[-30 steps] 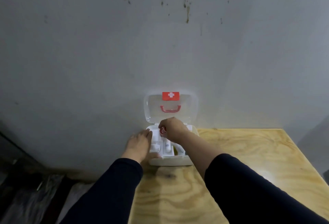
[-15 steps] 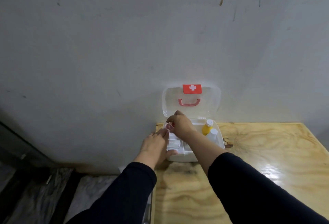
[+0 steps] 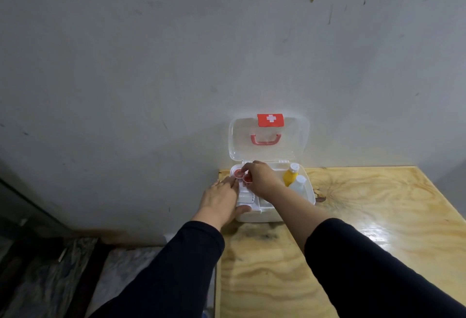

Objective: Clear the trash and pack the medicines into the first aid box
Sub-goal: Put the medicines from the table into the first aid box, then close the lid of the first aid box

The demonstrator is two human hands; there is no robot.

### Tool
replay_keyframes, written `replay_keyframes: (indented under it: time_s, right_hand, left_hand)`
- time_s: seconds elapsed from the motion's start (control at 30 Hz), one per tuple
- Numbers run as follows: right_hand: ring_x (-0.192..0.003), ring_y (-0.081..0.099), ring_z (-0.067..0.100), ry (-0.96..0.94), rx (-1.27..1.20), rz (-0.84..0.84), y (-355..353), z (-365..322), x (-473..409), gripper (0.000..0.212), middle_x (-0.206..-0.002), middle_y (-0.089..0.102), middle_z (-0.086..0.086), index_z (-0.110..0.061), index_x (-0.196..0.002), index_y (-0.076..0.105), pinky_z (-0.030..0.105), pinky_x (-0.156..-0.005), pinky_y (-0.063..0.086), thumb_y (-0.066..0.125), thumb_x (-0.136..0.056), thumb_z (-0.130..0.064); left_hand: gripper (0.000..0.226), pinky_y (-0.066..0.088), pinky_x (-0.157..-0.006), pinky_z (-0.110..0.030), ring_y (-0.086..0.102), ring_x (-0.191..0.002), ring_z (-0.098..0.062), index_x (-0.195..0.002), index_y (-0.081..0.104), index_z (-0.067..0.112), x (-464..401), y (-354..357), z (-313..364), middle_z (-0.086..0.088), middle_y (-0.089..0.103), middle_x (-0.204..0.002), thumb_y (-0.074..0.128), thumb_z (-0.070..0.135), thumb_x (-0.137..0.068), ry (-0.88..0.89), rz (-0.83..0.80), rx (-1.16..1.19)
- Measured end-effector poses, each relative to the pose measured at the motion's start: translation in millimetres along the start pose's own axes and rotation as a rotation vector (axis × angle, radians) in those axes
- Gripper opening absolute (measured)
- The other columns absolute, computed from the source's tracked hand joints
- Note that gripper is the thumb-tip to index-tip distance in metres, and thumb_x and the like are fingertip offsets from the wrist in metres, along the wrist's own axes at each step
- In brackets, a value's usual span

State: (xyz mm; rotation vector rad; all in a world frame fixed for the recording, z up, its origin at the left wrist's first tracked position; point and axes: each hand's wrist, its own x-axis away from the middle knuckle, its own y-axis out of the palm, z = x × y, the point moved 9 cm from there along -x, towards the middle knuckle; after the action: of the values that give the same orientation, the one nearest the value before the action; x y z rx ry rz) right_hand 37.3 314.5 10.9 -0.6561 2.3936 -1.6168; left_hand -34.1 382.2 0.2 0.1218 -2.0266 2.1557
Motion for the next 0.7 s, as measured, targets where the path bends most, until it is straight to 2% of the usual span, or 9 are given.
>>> replay_keyframes:
  time_s: [0.2,0.4,0.5,0.6,0.7]
  right_hand:
    - [-0.107,0.060,0.028,0.007,-0.034,0.023,-1.8,1.9,-1.3,0.030,-0.115,0.064,0.011,-0.014,-0.113,0.067,0.033,-0.092,0.048,0.066,-0.084,-0.014]
    - [-0.107,0.058,0.025,0.007,-0.061,0.031,-4.6,3.8,-0.9,0.032,-0.118,0.061,0.009,-0.015,-0.115,0.066,0.028,-0.091,0.047,0.067,-0.083,-0.011]
    - [-0.113,0.055,0.025,-0.009,-0.083,0.055,-17.0,5.0,4.1,0.034,-0.121,0.060,0.009,-0.015,-0.117,0.064,0.030,-0.095,0.045,0.070,-0.083,-0.013]
    - [-0.121,0.050,0.023,-0.048,-0.013,0.224,-51.6,5.5,12.5,0.028,-0.127,0.058,0.003,-0.017,-0.113,0.064,0.035,-0.102,0.044,0.067,-0.086,-0.013]
    - [-0.113,0.052,0.028,-0.102,0.128,0.501,-100.4,5.1,20.8,0.028,-0.123,0.058,0.005,-0.016,-0.109,0.062,0.040,-0.093,0.050,0.068,-0.082,-0.007]
  left_hand:
    - [0.081,0.024,-0.118,-0.037,0.030,-0.144,-0.026,-0.153,0.023,0.012,2.2,-3.2,2.2,-0.007,0.026,-0.159,0.047,0.060,-0.091,0.011,0.010,0.000]
    - [0.078,0.033,-0.113,-0.039,0.038,-0.138,-0.027,-0.149,0.031,0.014,1.4,-4.1,0.8,-0.008,0.036,-0.153,0.050,0.060,-0.089,-0.002,-0.006,0.003]
    - [0.076,0.040,-0.105,-0.041,0.046,-0.132,-0.028,-0.149,0.029,0.018,-0.3,-7.0,-2.0,-0.006,0.041,-0.150,0.049,0.061,-0.090,-0.002,-0.031,0.018]
    - [0.068,0.042,-0.102,-0.039,0.047,-0.131,-0.026,-0.148,0.031,0.021,-6.7,-27.3,-12.7,-0.004,0.042,-0.149,0.049,0.056,-0.092,-0.054,0.060,0.136]
    - [0.068,0.034,-0.112,-0.037,0.037,-0.140,-0.026,-0.151,0.023,0.014,-17.8,-65.8,-22.0,-0.006,0.031,-0.157,0.044,0.049,-0.097,-0.102,0.250,0.186]
